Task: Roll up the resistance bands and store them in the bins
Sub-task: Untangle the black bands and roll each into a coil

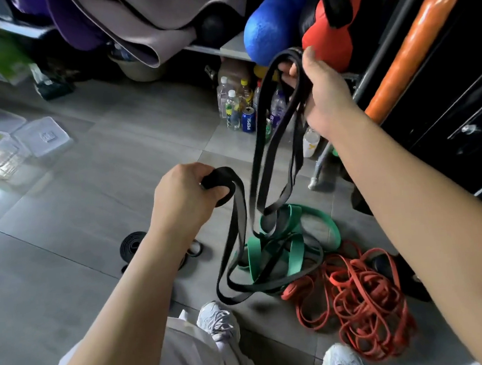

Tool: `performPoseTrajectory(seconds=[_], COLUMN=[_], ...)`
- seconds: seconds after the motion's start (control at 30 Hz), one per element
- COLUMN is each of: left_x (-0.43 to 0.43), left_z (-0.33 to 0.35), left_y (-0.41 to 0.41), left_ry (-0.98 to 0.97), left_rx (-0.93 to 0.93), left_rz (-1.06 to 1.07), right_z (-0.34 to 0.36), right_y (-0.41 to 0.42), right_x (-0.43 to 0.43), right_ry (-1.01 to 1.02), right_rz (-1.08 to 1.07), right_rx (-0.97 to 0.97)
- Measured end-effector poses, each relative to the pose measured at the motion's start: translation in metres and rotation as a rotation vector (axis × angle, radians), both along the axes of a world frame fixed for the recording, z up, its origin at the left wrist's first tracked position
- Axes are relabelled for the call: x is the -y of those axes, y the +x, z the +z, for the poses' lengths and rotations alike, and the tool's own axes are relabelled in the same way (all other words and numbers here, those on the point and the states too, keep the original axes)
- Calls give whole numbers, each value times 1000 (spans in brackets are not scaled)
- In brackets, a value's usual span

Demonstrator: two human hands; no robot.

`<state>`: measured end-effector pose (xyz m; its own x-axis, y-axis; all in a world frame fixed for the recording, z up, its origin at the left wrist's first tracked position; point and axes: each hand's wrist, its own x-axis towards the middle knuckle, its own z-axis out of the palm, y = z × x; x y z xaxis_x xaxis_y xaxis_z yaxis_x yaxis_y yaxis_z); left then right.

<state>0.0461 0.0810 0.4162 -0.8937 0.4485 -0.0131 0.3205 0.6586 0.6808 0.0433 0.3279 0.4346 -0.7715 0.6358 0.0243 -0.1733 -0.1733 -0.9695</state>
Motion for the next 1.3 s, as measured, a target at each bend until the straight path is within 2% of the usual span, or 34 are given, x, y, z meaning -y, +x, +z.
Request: performPoseTrajectory(seconds=[0.07, 0.17, 0.3, 0.37, 0.43, 0.5, 0.63, 0.73, 0.83, 0.9, 1.0, 1.17, 1.3], left_x=[1, 3, 7, 8, 10, 11, 13, 14, 14, 14, 17, 30, 37], left_z=[0, -1, -7, -9, -11, -12, -10, -8, -4, -2, 6, 17, 14], left_y=[-2, -4, -6, -7, -8, -10, -12, -9, 0, 10, 29, 67, 106], left_ry=[6, 9, -18, -23, -28, -27, -33, -21, -8, 29, 157, 547, 802], left_rx=[14, 45, 41, 34, 35, 42, 45, 43, 69, 95, 223, 466, 757], left_rz=[5, 9, -8, -7, -8, -12, -27, -61, -114, -145, -140, -176, -109], right_z=[-12, -50, -106, -126, -125, -109, -77, -72, -80, -80, -68, -46, -37], right_y=[-13, -28, -30, -30, -31, -28, 1, 38, 64, 81, 108, 157, 192], right_x=[5, 21, 51, 63, 72, 80, 91, 92, 89, 88, 96, 121, 132], right_ry=[157, 333, 271, 242, 122, 87, 85, 271, 418, 440, 366, 224, 189], right_rz=[25, 194, 482, 562, 506, 455, 681, 767, 683, 645, 567, 432, 370], right_rx=[172, 477, 812, 878, 797, 677, 456, 384, 355, 321, 220, 13, -27])
